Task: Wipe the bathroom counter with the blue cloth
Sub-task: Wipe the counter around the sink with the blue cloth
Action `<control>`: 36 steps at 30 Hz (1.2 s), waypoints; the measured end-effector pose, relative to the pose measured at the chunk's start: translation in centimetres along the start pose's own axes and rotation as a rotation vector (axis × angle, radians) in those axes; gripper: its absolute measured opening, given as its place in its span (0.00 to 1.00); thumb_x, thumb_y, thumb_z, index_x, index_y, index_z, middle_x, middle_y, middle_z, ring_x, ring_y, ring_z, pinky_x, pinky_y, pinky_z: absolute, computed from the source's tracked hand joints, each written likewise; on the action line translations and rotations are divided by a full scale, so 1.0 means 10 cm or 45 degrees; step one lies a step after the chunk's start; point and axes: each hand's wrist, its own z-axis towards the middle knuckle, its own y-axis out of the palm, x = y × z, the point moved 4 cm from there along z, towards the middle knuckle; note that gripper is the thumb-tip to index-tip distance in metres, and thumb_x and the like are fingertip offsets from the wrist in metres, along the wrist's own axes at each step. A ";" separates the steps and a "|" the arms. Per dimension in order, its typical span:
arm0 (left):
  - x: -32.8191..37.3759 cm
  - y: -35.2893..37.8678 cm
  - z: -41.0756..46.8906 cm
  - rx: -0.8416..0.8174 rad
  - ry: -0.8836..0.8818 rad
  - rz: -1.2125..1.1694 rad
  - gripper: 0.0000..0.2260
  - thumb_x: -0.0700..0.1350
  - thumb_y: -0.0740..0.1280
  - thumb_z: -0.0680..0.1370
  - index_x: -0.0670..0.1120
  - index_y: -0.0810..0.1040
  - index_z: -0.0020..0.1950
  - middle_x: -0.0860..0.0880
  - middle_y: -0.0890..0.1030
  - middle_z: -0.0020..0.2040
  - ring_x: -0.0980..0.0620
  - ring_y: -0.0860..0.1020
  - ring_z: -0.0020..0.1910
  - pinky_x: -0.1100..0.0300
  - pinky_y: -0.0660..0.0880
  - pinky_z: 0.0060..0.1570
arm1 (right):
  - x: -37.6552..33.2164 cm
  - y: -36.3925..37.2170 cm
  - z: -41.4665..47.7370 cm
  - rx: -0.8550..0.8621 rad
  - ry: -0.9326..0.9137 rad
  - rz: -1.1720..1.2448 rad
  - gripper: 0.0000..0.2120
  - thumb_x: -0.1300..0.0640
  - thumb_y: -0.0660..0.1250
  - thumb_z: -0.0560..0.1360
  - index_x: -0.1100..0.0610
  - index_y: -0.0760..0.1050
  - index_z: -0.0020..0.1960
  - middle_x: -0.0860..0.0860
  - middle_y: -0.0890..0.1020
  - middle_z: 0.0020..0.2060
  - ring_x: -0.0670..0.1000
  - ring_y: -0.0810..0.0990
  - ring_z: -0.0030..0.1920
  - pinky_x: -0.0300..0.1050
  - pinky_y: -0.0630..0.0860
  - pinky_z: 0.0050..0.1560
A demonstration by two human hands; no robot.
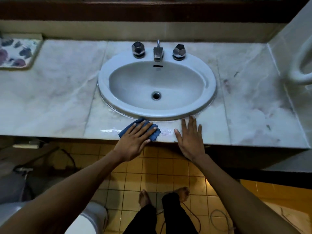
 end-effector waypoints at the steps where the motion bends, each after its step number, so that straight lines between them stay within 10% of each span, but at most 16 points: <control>1: -0.20 -0.02 -0.15 0.017 -0.069 -0.008 0.25 0.56 0.46 0.86 0.55 0.46 0.83 0.53 0.46 0.83 0.52 0.43 0.82 0.47 0.48 0.80 | -0.13 0.02 -0.01 -0.027 0.025 -0.006 0.34 0.38 0.43 0.83 0.57 0.47 0.81 0.62 0.46 0.80 0.59 0.44 0.81 0.59 0.42 0.79; 4: -0.86 -0.07 -0.62 0.073 -0.313 -0.056 0.25 0.58 0.42 0.85 0.56 0.45 0.82 0.54 0.47 0.83 0.52 0.44 0.82 0.45 0.49 0.79 | -0.53 0.06 -0.05 -0.026 0.047 -0.075 0.30 0.40 0.47 0.83 0.58 0.61 0.77 0.67 0.60 0.76 0.63 0.58 0.78 0.59 0.60 0.75; 6: -1.26 -0.12 -0.89 0.115 -0.534 -0.132 0.25 0.59 0.40 0.84 0.58 0.44 0.82 0.54 0.46 0.83 0.51 0.43 0.82 0.45 0.46 0.80 | -0.92 0.05 -0.04 0.143 -0.108 -0.214 0.23 0.43 0.52 0.83 0.59 0.77 0.60 0.61 0.79 0.60 0.61 0.78 0.60 0.54 0.78 0.50; 9: -1.49 -0.16 -0.93 0.186 -0.837 -0.237 0.27 0.58 0.41 0.84 0.54 0.43 0.83 0.51 0.44 0.83 0.48 0.42 0.82 0.43 0.42 0.79 | -1.49 0.00 0.11 0.328 -0.313 -0.191 0.15 0.48 0.58 0.81 0.57 0.78 0.48 0.53 0.79 0.41 0.57 0.80 0.42 0.48 0.72 0.32; 13: -1.17 -0.10 -0.72 0.233 -0.989 -0.341 0.27 0.55 0.45 0.86 0.51 0.41 0.83 0.49 0.42 0.83 0.45 0.38 0.81 0.41 0.37 0.78 | -2.12 0.04 0.56 0.259 -0.447 -0.058 0.16 0.52 0.62 0.79 0.61 0.74 0.61 0.57 0.78 0.57 0.60 0.77 0.55 0.54 0.74 0.50; 19: -1.65 -0.10 -0.97 0.242 -0.425 -0.069 0.25 0.56 0.47 0.85 0.56 0.49 0.83 0.55 0.49 0.83 0.51 0.45 0.82 0.48 0.42 0.80 | -2.38 0.36 1.15 0.030 -0.288 -0.147 0.29 0.43 0.55 0.82 0.63 0.63 0.74 0.61 0.76 0.62 0.64 0.76 0.57 0.58 0.71 0.56; 25: -2.43 -0.32 -0.63 0.504 -1.313 -0.187 0.26 0.52 0.46 0.85 0.48 0.49 0.83 0.47 0.52 0.83 0.44 0.49 0.82 0.42 0.45 0.79 | -2.73 0.41 1.71 -0.122 -0.263 0.000 0.29 0.38 0.50 0.82 0.58 0.62 0.73 0.60 0.76 0.62 0.63 0.78 0.56 0.55 0.72 0.51; 32: -2.26 -0.34 -0.43 0.347 -0.643 -0.138 0.24 0.53 0.49 0.85 0.53 0.53 0.83 0.52 0.55 0.82 0.48 0.50 0.82 0.44 0.48 0.79 | -3.05 0.49 2.15 -0.139 -0.142 0.351 0.37 0.38 0.51 0.82 0.60 0.45 0.80 0.57 0.54 0.80 0.58 0.60 0.77 0.54 0.62 0.74; 36: -3.24 -0.48 -0.40 0.398 -1.063 -0.158 0.25 0.53 0.46 0.85 0.53 0.49 0.83 0.51 0.52 0.83 0.47 0.48 0.82 0.44 0.44 0.79 | -3.11 0.53 2.32 -0.032 -0.166 0.303 0.39 0.40 0.50 0.83 0.63 0.38 0.80 0.60 0.43 0.80 0.56 0.43 0.81 0.51 0.45 0.80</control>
